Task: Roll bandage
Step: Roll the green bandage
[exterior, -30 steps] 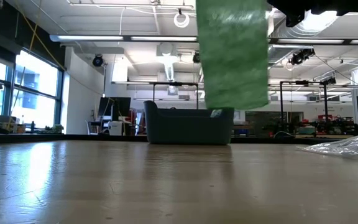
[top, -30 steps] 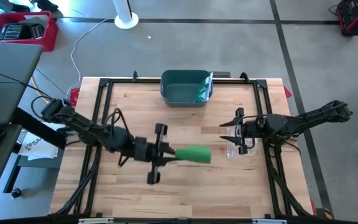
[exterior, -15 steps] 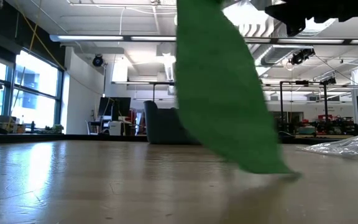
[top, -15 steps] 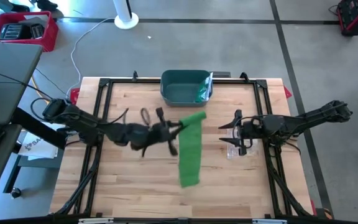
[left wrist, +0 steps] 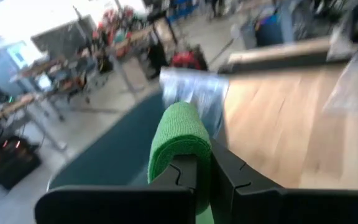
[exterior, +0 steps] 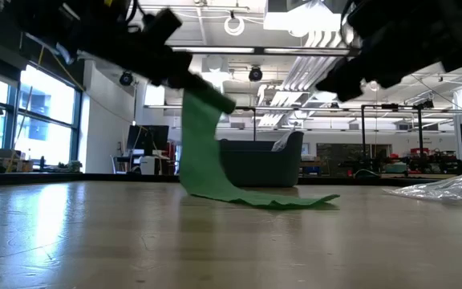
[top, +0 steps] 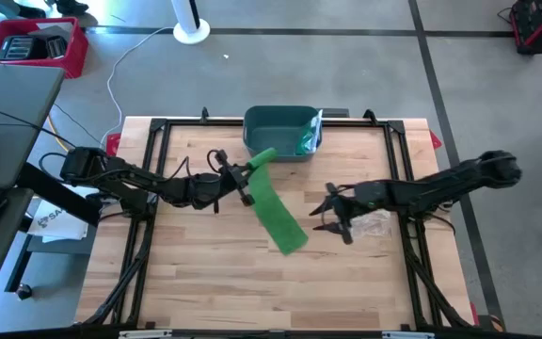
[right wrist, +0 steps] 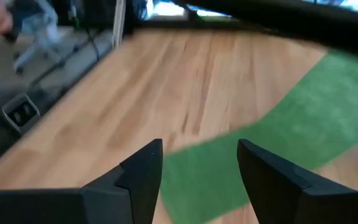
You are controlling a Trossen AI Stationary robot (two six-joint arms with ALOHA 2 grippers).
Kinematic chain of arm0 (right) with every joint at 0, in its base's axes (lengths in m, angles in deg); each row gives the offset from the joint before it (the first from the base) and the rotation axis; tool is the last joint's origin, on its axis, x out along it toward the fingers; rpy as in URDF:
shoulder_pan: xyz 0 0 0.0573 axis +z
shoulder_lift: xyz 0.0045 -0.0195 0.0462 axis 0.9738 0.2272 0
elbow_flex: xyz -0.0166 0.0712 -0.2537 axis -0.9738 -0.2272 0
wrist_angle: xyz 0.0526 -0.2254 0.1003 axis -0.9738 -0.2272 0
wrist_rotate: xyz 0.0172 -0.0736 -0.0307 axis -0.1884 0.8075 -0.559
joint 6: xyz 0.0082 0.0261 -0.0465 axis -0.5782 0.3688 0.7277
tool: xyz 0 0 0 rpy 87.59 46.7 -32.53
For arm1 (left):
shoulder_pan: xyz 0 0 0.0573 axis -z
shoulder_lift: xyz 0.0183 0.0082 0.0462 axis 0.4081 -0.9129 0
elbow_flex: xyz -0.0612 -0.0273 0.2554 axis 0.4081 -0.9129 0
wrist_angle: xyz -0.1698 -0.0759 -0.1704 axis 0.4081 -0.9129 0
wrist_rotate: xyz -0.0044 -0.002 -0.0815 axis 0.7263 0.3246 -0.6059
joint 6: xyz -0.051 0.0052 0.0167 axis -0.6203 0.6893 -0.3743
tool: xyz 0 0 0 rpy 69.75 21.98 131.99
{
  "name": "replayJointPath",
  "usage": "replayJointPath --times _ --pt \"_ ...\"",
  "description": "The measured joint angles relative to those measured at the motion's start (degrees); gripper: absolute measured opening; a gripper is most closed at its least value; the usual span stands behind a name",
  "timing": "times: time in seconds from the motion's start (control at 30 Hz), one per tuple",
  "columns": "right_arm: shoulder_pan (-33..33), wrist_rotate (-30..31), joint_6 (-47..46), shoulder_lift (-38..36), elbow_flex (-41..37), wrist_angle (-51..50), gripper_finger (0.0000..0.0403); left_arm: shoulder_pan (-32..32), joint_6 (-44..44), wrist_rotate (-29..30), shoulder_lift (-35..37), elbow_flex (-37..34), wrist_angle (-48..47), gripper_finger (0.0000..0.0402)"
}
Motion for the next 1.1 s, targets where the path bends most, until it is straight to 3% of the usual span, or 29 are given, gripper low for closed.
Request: replayJointPath --times 0.13,0.23,0.53,0.73,0.9,1.1 --pt "-4.2 -10.8 4.7 9.9 5.4 -1.1 0.0199 -2.7 -4.4 -0.1 0.0 -4.7 0.1 0.0006" --pt "-5.9 -16.8 10.7 17.6 12.1 -7.4 0.0199 -4.2 -6.8 -0.1 0.0 -6.9 0.3 0.0007" --pt "-10.6 -16.6 30.7 38.3 39.0 -30.4 0.0199 -4.1 -12.3 -0.1 0.0 -8.2 0.4 0.0009" --pt "-12.6 -12.5 37.1 48.5 49.5 -40.8 0.0192 -3.6 -12.8 -0.1 0.0 -8.2 0.4 0.0009" --pt "-13.8 -10.6 38.9 53.4 52.2 -42.5 0.0141 -3.4 -13.0 -0.1 0.0 -8.2 0.4 0.0009" --pt "-14.7 -12.3 38.3 54.9 52.5 -45.2 0.0030 -3.5 -14.4 1.4 0.0 -8.2 0.2 0.0009"
